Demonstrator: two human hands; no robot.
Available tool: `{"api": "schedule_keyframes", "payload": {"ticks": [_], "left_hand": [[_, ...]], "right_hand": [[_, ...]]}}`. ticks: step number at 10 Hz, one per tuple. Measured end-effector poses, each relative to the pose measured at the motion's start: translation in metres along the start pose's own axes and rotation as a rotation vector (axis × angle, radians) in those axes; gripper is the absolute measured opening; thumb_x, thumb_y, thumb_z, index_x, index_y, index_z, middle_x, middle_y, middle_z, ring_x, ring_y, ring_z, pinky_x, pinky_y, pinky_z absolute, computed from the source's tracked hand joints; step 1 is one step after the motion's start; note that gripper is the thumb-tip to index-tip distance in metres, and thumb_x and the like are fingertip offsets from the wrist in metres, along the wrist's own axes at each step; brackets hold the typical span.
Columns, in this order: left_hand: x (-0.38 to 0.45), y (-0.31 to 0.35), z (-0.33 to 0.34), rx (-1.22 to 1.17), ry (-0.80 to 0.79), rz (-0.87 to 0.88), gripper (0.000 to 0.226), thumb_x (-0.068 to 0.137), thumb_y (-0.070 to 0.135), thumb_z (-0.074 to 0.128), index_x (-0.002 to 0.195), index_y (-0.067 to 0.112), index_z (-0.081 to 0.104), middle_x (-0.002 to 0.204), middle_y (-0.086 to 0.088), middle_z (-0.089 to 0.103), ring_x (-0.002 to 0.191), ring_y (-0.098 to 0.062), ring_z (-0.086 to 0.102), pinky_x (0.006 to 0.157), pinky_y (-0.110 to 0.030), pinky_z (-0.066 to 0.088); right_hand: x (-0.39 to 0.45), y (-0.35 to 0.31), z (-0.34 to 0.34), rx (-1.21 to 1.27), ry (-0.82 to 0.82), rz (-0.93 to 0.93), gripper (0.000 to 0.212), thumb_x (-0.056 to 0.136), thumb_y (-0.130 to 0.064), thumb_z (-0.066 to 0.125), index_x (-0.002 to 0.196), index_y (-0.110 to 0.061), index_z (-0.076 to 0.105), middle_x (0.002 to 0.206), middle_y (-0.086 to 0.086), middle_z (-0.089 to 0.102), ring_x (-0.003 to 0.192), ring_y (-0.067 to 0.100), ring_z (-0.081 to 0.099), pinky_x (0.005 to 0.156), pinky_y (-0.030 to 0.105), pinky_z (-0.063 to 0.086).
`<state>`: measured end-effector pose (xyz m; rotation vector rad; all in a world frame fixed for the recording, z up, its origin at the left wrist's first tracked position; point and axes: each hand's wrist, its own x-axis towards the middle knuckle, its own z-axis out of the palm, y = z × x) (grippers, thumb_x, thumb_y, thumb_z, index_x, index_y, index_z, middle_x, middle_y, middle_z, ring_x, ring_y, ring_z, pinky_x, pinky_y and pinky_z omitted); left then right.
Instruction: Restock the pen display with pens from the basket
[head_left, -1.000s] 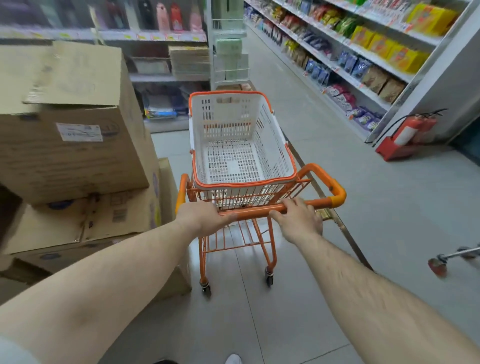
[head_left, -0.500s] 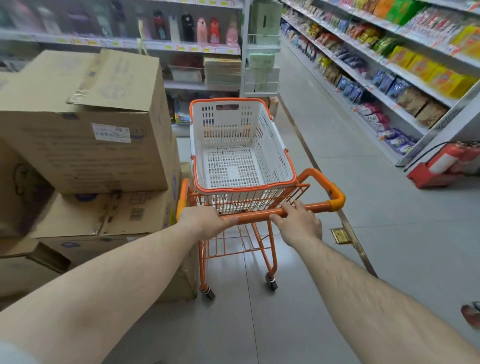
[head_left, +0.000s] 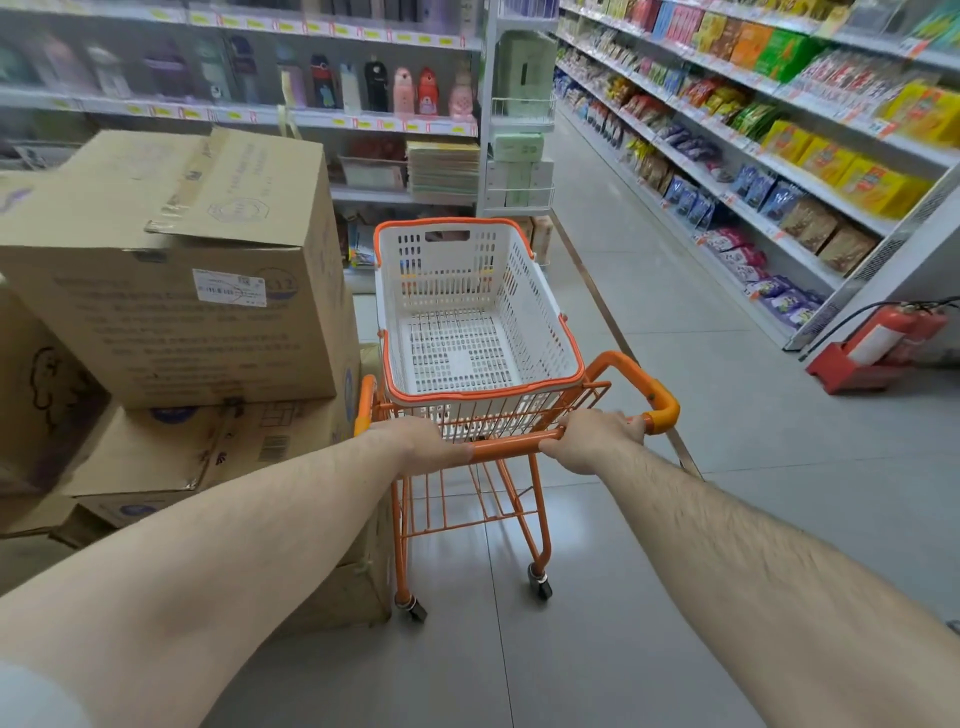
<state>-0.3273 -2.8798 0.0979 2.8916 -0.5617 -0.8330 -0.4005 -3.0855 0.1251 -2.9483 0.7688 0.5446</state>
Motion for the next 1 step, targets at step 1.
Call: {"api": "schedule_keyframes", "payload": {"ticks": [1], "left_hand": [[-0.0044,0.0156,-0.0357,0.012,0.033,0.067,0.069,0.089,0.067,0.046,0.136,0.018,0.052,0.132,-0.005,0.058,0.119,-0.026,0.055,0.1,-0.041,0.047]], "right_hand": [[0.002,-0.0038,-0.0365,0.198,-0.028,-0.138,0.024,0.095,-0.036,0.06,0.113,-0.021,0.062,0.099,-0.003,0.064,0.093,0.017,0.064,0.091,0.04,0.054]]}}
